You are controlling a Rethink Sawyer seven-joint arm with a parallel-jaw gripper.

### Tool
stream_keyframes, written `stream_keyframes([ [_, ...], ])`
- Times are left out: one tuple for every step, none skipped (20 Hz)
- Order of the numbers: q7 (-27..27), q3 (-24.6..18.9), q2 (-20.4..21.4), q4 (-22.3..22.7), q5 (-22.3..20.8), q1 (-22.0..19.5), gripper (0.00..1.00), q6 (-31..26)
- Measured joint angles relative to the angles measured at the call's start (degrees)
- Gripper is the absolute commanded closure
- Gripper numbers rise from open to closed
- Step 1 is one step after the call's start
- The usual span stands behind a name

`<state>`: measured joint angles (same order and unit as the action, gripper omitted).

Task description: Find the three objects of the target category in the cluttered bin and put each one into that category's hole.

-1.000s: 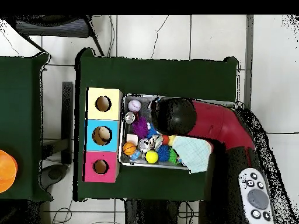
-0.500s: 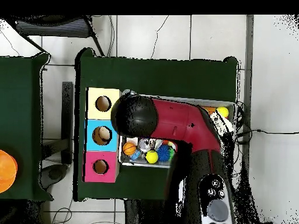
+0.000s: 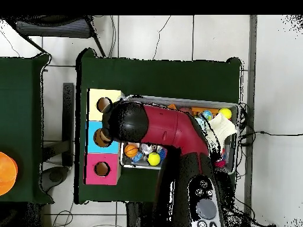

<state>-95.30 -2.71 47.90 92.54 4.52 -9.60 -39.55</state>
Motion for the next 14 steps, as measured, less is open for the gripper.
stream_keyframes([
  [-0.06,0.06,-0.19,0.24,0.12,0.02,1.00,0.27],
  [-0.09,0.35,-0.80,1.14,0.39,0.19,1.00,1.31],
  [-0.09,0.54,-1.06,1.50,0.51,0.34,1.00,1.69],
  [-0.11,0.86,-1.35,1.88,0.65,0.74,1.00,2.14],
  [-0.12,1.19,-1.63,2.26,0.79,1.15,1.00,2.59],
  [-0.14,1.52,-1.92,2.65,0.93,1.55,1.00,3.04],
  [-0.15,1.84,-2.20,3.03,1.07,1.95,1.00,3.49],
  [-0.22,2.05,-2.31,3.22,1.24,2.27,1.00,3.67],
  [-0.39,2.44,-2.43,3.59,1.55,2.84,1.00,3.91],
  [-0.66,2.81,-2.46,4.07,1.97,3.45,1.00,4.09],
  [-0.87,3.08,-2.45,4.37,2.21,3.85,1.00,4.14],
  [-1.20,3.45,-2.43,4.77,2.56,4.39,1.00,4.14],
  [-2.06,4.14,-2.37,5.57,3.14,5.51,1.00,4.14],
  [-2.55,4.46,-2.33,5.90,3.45,6.06,1.00,4.14],
])
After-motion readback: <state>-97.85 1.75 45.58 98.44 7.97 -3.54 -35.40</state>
